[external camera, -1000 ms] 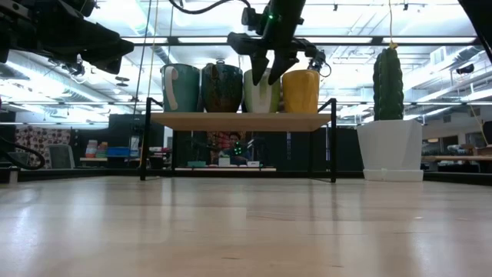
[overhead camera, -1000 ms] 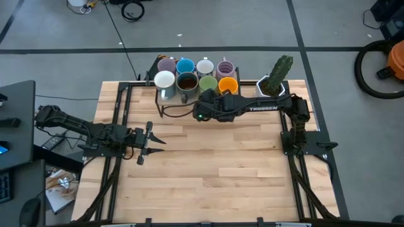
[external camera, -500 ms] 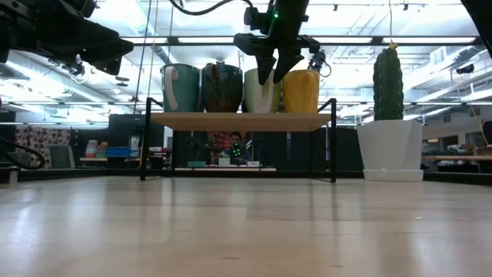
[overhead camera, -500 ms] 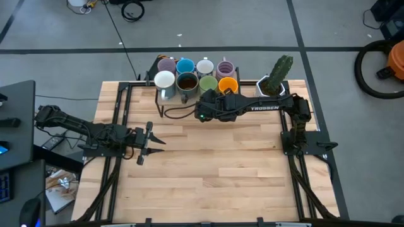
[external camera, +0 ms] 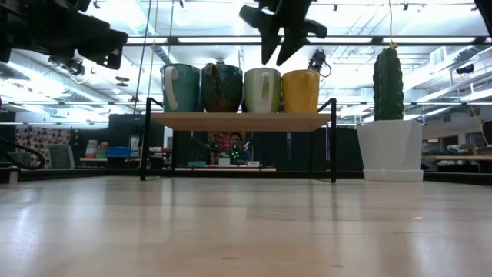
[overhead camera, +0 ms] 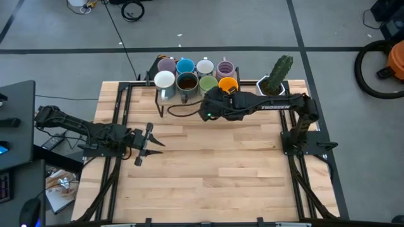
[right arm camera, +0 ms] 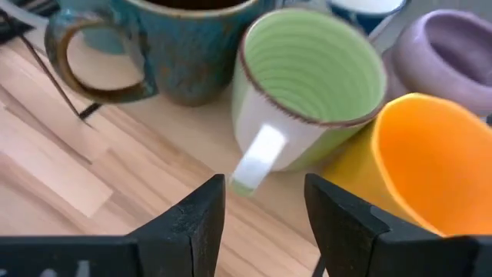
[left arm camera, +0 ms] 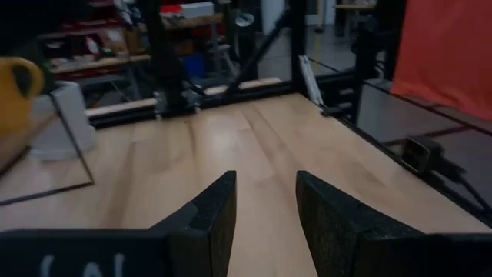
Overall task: Place coffee mugs
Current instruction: Return to Home Position
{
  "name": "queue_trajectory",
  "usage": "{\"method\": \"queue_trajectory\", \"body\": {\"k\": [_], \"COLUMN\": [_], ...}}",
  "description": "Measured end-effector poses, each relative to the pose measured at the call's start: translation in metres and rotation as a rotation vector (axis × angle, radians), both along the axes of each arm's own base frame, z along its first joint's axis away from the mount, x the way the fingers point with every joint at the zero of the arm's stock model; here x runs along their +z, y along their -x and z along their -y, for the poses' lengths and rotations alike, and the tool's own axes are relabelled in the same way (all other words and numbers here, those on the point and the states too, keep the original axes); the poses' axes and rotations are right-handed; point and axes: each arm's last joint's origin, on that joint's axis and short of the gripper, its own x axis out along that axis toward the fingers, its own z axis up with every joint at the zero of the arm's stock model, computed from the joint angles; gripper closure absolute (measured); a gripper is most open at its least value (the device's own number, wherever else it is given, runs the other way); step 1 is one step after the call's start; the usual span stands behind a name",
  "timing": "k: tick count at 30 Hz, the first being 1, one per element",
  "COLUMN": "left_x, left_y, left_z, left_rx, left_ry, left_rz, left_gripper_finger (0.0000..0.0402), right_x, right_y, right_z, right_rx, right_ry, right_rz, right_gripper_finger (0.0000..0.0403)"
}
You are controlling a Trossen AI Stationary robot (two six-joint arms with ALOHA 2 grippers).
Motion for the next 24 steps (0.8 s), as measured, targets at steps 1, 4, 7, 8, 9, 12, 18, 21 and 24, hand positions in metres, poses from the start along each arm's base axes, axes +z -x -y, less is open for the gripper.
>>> {"method": "queue_trajectory", "body": {"k": [1, 4, 7, 8, 9, 12, 18, 21, 24], "left_x": [0.001, 0.004, 0.005, 0.006, 0.007, 0.009, 0.010, 0.010, 0.010], "left_y": [0.000, 0.003, 0.006, 0.007, 0.008, 0.009, 0.009, 0.008, 0.008], "left_z": [-0.001, -0.003, -0.003, -0.003, -0.004, -0.004, -0.007, -0.009, -0.012], "left_rx": [0.013, 0.018, 0.016, 0.016, 0.015, 0.016, 0.060, 0.082, 0.102], "left_ry": [0.001, 0.013, 0.018, 0.018, 0.017, 0.015, -0.013, -0.013, -0.005], "left_rz": [0.009, 0.028, 0.036, 0.040, 0.047, 0.069, 0.083, 0.083, 0.082], "left_gripper_finger": [0.0260, 0.0260, 0.0260, 0.0260, 0.0260, 0.0260, 0.0260, 0.0260, 0.0260], "right_x": [0.003, 0.010, 0.006, 0.004, 0.002, -0.005, -0.031, -0.046, -0.060], "right_y": [0.002, 0.011, 0.021, 0.025, 0.028, 0.034, 0.041, 0.045, 0.058], "right_z": [-0.003, -0.016, -0.025, -0.026, -0.026, -0.032, -0.041, -0.042, -0.040], "right_rx": [0.005, 0.007, 0.019, 0.024, 0.029, 0.080, 0.295, 0.445, 0.554], "right_ry": [0.005, 0.100, 0.135, 0.128, 0.120, 0.078, 0.028, -0.006, -0.027], "right_rz": [0.004, 0.010, -0.009, -0.014, -0.009, 0.040, 0.189, 0.291, 0.373], "right_gripper_finger": [0.0217, 0.0217, 0.0218, 0.0219, 0.0222, 0.0230, 0.0243, 0.0251, 0.0259]}}
